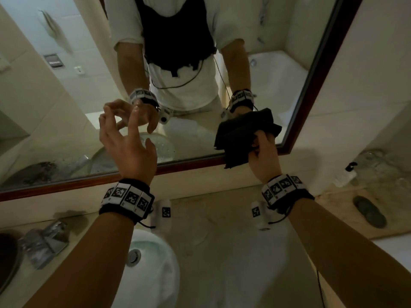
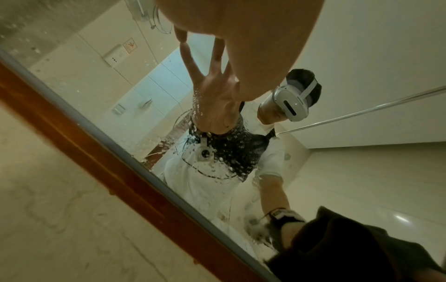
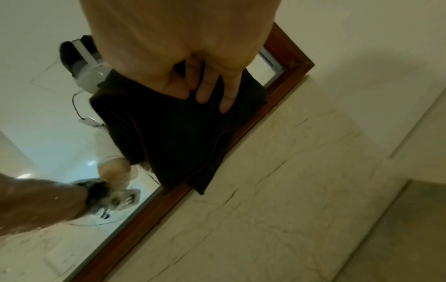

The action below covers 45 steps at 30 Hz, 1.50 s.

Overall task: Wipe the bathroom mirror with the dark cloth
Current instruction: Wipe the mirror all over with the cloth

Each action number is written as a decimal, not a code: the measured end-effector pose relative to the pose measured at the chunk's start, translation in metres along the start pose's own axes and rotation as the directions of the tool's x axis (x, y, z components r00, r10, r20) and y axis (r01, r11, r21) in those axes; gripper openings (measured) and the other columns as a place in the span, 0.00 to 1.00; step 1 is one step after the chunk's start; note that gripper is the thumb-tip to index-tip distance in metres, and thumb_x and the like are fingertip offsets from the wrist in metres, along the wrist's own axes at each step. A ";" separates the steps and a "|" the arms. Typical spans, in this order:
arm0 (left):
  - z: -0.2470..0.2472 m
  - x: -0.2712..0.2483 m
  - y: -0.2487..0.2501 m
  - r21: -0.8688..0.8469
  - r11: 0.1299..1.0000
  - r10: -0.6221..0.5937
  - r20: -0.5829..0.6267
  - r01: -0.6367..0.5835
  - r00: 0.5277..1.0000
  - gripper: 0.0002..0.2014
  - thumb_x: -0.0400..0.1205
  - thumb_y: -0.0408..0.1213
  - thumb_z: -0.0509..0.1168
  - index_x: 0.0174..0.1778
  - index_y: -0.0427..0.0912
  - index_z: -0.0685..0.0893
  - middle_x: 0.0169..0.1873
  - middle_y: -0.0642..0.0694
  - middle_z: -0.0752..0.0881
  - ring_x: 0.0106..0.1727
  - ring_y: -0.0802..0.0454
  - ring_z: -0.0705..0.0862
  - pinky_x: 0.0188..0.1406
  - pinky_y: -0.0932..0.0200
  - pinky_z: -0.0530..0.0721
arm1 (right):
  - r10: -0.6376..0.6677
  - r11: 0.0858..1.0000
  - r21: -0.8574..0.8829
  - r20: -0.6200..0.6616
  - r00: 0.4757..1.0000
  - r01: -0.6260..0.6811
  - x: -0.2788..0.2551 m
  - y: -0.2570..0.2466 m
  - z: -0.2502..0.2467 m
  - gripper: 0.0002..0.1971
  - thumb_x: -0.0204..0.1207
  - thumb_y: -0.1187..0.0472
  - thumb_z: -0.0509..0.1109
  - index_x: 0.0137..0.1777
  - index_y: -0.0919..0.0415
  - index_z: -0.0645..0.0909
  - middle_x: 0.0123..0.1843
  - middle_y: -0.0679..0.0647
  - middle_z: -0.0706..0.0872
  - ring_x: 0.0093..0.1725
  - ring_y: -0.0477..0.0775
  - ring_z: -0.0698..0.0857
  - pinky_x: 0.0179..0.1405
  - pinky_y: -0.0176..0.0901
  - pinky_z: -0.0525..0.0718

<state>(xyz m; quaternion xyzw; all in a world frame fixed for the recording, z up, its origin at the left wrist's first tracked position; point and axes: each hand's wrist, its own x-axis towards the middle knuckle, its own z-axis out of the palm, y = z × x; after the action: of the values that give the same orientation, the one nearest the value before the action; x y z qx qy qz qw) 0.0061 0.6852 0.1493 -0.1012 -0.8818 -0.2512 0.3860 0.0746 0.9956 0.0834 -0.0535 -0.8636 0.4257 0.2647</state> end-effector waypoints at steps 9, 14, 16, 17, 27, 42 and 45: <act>-0.016 0.001 0.002 0.099 0.994 0.029 0.141 -0.044 0.990 0.45 0.71 0.29 0.71 0.83 0.58 0.63 0.84 0.33 0.49 0.83 0.30 0.52 0.73 0.34 0.71 | -0.096 0.995 0.025 0.157 0.983 0.093 -0.014 -0.063 0.076 0.23 0.78 0.71 0.64 0.73 0.62 0.74 0.74 0.67 0.72 0.69 0.68 0.74 0.69 0.56 0.78; -0.018 0.001 -0.001 0.135 0.989 0.034 0.186 -0.060 0.982 0.46 0.69 0.31 0.70 0.83 0.59 0.61 0.84 0.35 0.46 0.83 0.33 0.51 0.75 0.38 0.70 | -0.058 0.998 -0.006 0.196 0.979 0.060 -0.014 -0.073 0.079 0.24 0.78 0.73 0.62 0.74 0.61 0.74 0.76 0.66 0.71 0.69 0.67 0.76 0.72 0.51 0.76; -0.017 -0.001 -0.001 0.116 0.993 0.014 0.199 -0.037 0.980 0.47 0.69 0.30 0.70 0.83 0.61 0.59 0.85 0.38 0.44 0.84 0.35 0.49 0.76 0.40 0.70 | -0.031 0.999 -0.026 0.187 0.982 0.037 -0.014 -0.068 0.068 0.24 0.79 0.73 0.61 0.75 0.61 0.73 0.77 0.65 0.70 0.72 0.65 0.74 0.74 0.54 0.75; -0.017 -0.002 0.000 0.115 0.993 0.012 0.200 -0.036 0.980 0.47 0.70 0.30 0.70 0.83 0.61 0.59 0.85 0.38 0.44 0.84 0.35 0.48 0.78 0.41 0.68 | -0.017 0.999 -0.040 0.170 0.985 0.024 -0.013 -0.064 0.061 0.25 0.79 0.73 0.61 0.76 0.61 0.72 0.77 0.65 0.69 0.72 0.65 0.73 0.75 0.54 0.74; -0.014 -0.007 0.030 0.183 0.979 -0.129 0.181 0.096 0.975 0.51 0.69 0.30 0.73 0.85 0.58 0.53 0.85 0.37 0.43 0.85 0.34 0.47 0.76 0.30 0.63 | 0.052 0.987 -0.154 0.073 0.996 -0.040 0.011 0.007 -0.022 0.23 0.78 0.73 0.63 0.74 0.64 0.72 0.71 0.67 0.72 0.64 0.68 0.76 0.68 0.56 0.79; 0.004 -0.012 0.079 0.130 0.980 -0.172 0.177 0.150 0.969 0.50 0.70 0.31 0.73 0.85 0.59 0.55 0.85 0.36 0.44 0.83 0.31 0.49 0.78 0.30 0.62 | -0.012 0.999 -0.036 0.016 1.000 0.013 0.035 -0.015 -0.069 0.23 0.79 0.73 0.63 0.75 0.64 0.72 0.68 0.67 0.76 0.65 0.66 0.77 0.64 0.41 0.72; 0.001 -0.011 0.079 0.130 0.979 -0.181 0.186 0.158 0.966 0.49 0.70 0.31 0.74 0.84 0.59 0.57 0.85 0.35 0.46 0.83 0.30 0.51 0.77 0.30 0.64 | -0.064 0.998 0.013 -0.053 0.997 0.065 0.058 -0.049 -0.083 0.25 0.80 0.72 0.63 0.77 0.61 0.70 0.72 0.65 0.73 0.67 0.63 0.77 0.67 0.41 0.72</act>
<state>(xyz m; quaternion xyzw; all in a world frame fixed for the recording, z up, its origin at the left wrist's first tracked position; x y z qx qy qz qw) 0.0427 0.7532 0.1693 -0.0272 -0.9341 -0.2212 0.2789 0.0734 1.0415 0.1857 -0.0346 -0.8545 0.4218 0.3012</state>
